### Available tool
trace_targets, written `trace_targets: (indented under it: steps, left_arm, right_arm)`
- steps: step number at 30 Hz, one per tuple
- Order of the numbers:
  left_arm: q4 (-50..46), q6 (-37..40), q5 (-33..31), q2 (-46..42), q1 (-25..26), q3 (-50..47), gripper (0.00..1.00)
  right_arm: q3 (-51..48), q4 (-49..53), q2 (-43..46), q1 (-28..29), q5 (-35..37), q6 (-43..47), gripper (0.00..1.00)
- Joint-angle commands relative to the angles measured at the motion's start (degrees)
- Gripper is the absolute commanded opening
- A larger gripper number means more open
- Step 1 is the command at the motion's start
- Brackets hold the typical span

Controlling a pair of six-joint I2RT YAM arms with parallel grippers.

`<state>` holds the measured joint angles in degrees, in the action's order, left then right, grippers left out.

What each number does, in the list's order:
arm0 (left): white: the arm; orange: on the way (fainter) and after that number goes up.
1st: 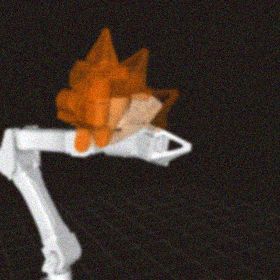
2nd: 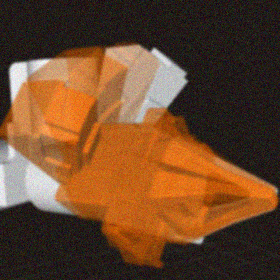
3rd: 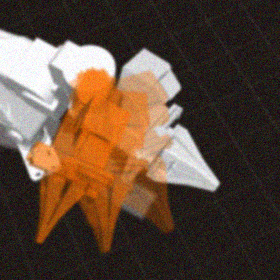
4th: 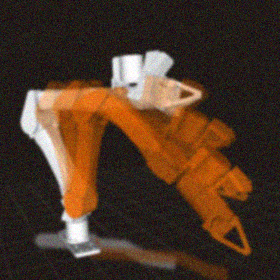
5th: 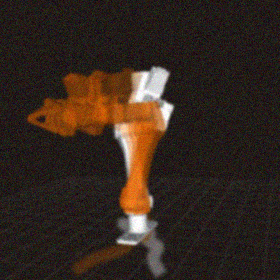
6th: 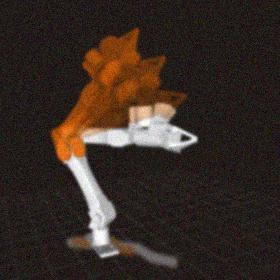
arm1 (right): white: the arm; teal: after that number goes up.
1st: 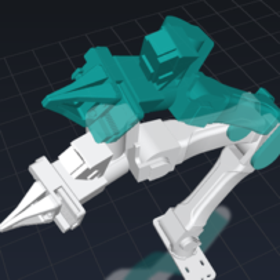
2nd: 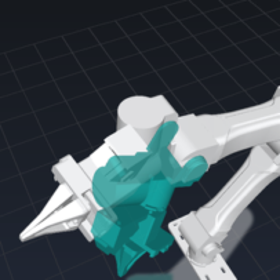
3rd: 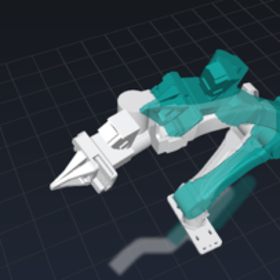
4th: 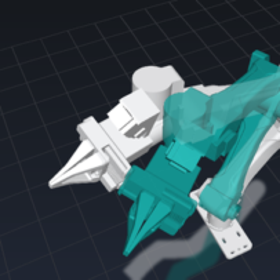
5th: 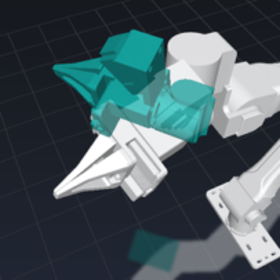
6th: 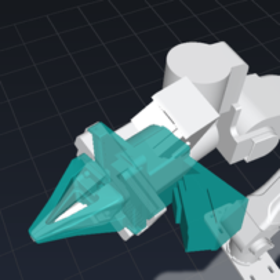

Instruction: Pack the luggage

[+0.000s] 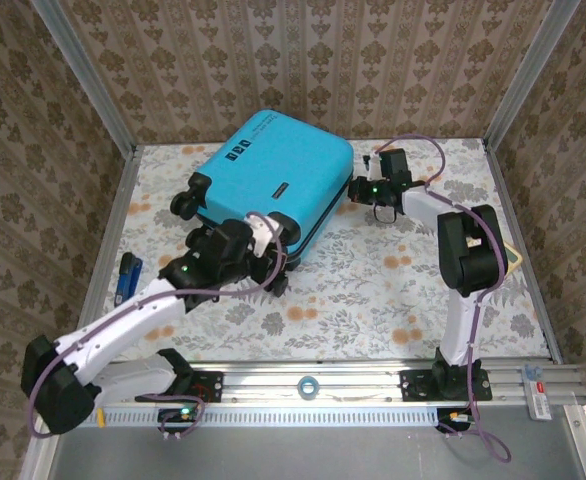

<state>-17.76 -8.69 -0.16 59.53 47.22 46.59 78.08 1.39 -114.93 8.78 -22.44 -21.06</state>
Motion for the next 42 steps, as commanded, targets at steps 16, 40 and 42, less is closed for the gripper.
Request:
trace_targets:
  steps: [16, 40, 42]
  left_arm:
    - [16.52, -4.48, 7.1, -8.47, -10.68, -9.0, 0.59]
    - [29.7, -12.59, 17.71, 5.15, -34.85, -7.17, 0.64]
    - [31.86, -13.42, 21.06, 8.49, -37.27, -5.83, 0.63]
  right_arm:
    - [-12.48, -4.39, 6.1, -1.7, 1.87, -0.99, 0.0]
    - [-37.83, -12.04, 25.35, 12.44, 19.1, -8.7, 0.0]
    - [-39.9, -12.12, 27.86, 14.62, 22.46, -9.18, 0.0]
